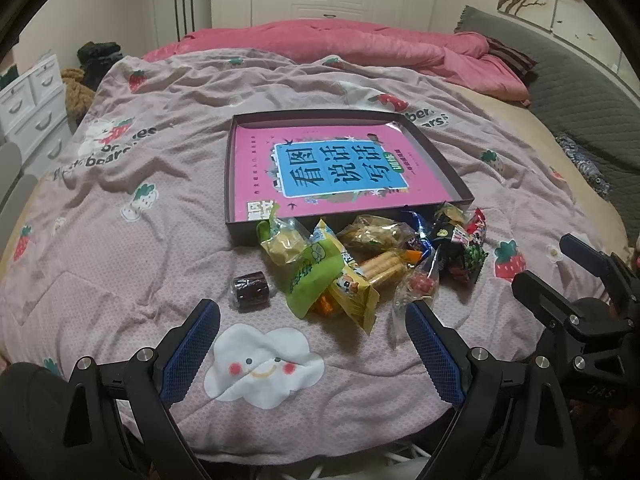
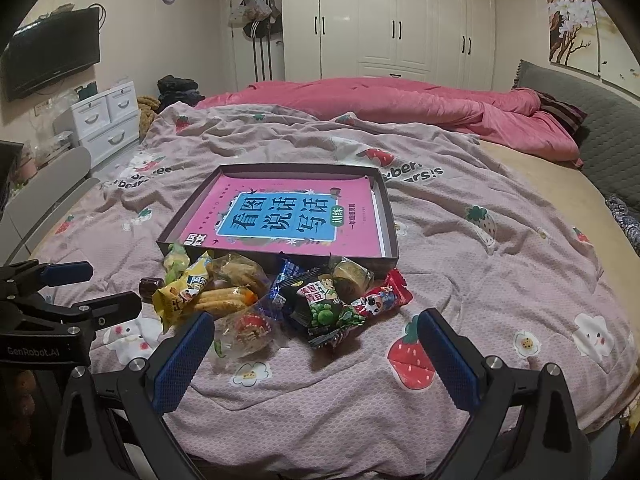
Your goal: Organize snacks
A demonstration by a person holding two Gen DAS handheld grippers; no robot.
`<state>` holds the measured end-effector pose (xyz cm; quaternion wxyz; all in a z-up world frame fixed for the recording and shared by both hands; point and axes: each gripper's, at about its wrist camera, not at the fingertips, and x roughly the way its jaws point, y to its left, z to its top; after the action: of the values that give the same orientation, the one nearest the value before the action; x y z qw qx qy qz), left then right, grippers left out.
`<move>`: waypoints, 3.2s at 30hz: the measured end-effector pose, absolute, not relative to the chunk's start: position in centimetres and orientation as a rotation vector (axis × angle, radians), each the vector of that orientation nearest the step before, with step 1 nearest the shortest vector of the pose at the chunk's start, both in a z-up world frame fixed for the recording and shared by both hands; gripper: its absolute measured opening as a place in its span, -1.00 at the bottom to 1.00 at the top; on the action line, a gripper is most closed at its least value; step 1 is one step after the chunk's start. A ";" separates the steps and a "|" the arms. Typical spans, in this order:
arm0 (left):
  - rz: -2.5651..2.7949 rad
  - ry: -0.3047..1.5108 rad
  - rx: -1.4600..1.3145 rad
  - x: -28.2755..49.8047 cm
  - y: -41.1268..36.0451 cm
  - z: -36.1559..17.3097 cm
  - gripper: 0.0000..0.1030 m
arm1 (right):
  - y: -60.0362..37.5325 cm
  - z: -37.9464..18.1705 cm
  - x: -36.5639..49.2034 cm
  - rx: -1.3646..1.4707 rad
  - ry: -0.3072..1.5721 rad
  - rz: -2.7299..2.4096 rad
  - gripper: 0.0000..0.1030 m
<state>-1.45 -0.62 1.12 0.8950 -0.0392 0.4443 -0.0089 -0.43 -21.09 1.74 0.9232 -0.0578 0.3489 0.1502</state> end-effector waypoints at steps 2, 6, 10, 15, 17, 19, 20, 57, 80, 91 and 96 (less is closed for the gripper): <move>-0.020 0.919 -0.079 -1.6 -0.7 1.2 0.83 | -21.1 1.7 -0.5 -0.119 0.716 0.310 0.99; -0.019 0.919 -0.079 -1.6 -0.8 1.2 0.83 | -21.1 1.7 -0.5 -0.117 0.713 0.309 0.99; -0.022 0.918 -0.076 -1.7 -0.8 1.2 0.83 | -21.1 1.7 -0.6 -0.117 0.713 0.307 0.99; -0.027 0.913 -0.071 -1.9 -1.0 1.4 0.83 | -21.2 1.7 -0.6 -0.116 0.711 0.308 0.99; -0.027 0.912 -0.072 -1.9 -1.0 1.5 0.83 | -21.2 1.7 -0.6 -0.116 0.712 0.306 0.99; -0.026 0.912 -0.072 -1.9 -1.0 1.5 0.83 | -21.3 1.7 -0.7 -0.115 0.710 0.310 0.99; -0.022 0.912 -0.071 -2.0 -0.9 1.5 0.83 | -21.3 1.7 -0.7 -0.115 0.711 0.309 0.99; 0.035 1.003 -0.195 -0.1 2.9 -0.5 0.83 | -21.6 1.1 0.8 -0.090 0.746 0.304 0.99; 0.089 1.107 -0.241 4.3 6.5 -4.8 0.82 | -21.5 -1.6 4.4 -0.112 0.826 0.290 0.99; 0.078 1.112 -0.184 5.5 5.1 -5.7 0.59 | -20.8 -3.4 6.8 -0.178 0.878 0.313 0.53; 0.075 1.148 -0.201 5.8 5.3 -6.7 0.38 | -19.8 -4.1 7.2 -0.224 0.890 0.356 0.27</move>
<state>5.82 5.31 -6.70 0.8344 -0.0947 0.5418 0.0355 7.22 -19.80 -4.07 0.8812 -0.1074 0.4275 0.1707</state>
